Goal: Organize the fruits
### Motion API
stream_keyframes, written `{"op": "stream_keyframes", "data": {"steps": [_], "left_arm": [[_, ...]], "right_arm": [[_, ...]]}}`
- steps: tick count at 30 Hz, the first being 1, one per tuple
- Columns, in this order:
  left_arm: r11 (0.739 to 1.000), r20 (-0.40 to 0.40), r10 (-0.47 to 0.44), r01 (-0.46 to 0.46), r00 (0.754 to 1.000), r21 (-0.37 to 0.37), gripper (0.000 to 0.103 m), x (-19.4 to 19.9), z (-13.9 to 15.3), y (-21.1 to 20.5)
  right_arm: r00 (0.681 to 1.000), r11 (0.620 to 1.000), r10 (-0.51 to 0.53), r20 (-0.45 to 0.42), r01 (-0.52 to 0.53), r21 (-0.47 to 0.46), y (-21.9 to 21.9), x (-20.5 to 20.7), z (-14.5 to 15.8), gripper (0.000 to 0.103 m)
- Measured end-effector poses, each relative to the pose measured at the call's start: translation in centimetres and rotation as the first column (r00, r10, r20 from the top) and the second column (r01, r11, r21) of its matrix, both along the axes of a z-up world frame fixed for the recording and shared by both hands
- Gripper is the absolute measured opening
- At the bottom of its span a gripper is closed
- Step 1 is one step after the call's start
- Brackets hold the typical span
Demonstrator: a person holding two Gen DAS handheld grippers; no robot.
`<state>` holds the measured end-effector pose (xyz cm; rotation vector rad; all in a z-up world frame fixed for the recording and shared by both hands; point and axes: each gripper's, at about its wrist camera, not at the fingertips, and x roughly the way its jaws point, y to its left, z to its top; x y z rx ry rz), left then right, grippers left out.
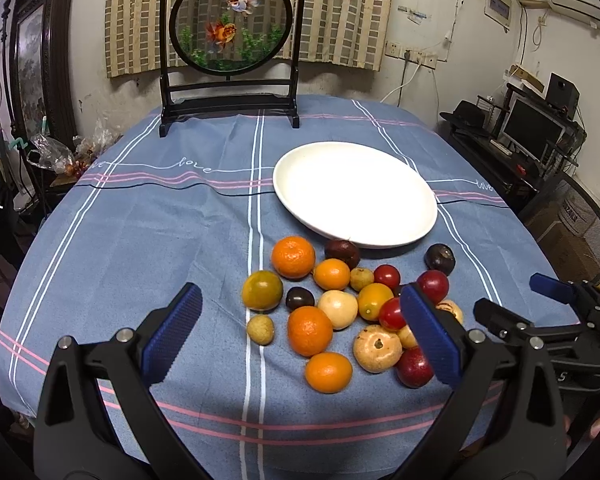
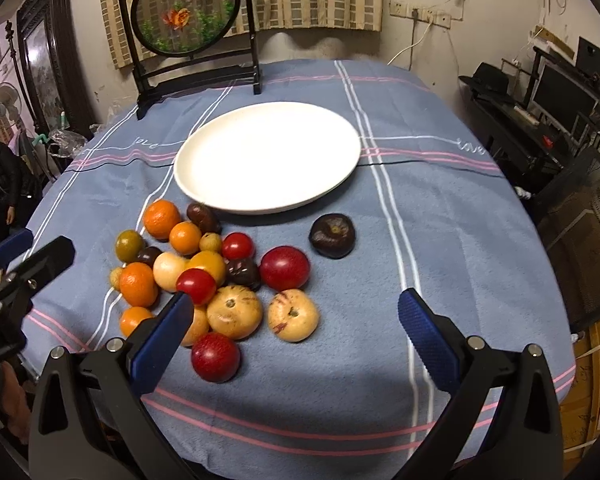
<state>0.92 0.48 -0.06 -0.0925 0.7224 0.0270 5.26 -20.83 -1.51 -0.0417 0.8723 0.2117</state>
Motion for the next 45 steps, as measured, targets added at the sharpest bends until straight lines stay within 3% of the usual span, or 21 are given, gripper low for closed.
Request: {"op": "stream_keyframes", "data": {"steps": [4, 9, 45], "left_arm": [[1.0, -0.014, 0.003, -0.003, 1.0, -0.004, 0.101, 0.5, 0.1, 0.3], [1.0, -0.019, 0.01, -0.011, 1.0, -0.01, 0.101, 0.8, -0.3, 0.7], [1.0, -0.038, 0.004, -0.004, 0.999, -0.003, 0.101, 1.3, -0.4, 0.5]], "right_arm": [[0.998, 1.0, -0.002, -0.055, 0.003, 0.011, 0.0, 0.9, -0.5, 0.102], [0.999, 1.0, 0.015, -0.029, -0.016, -0.026, 0.9, 0.7, -0.8, 0.102], [0.998, 0.999, 0.025, -0.05, -0.024, 0.024, 0.9, 0.5, -1.2, 0.102]]}}
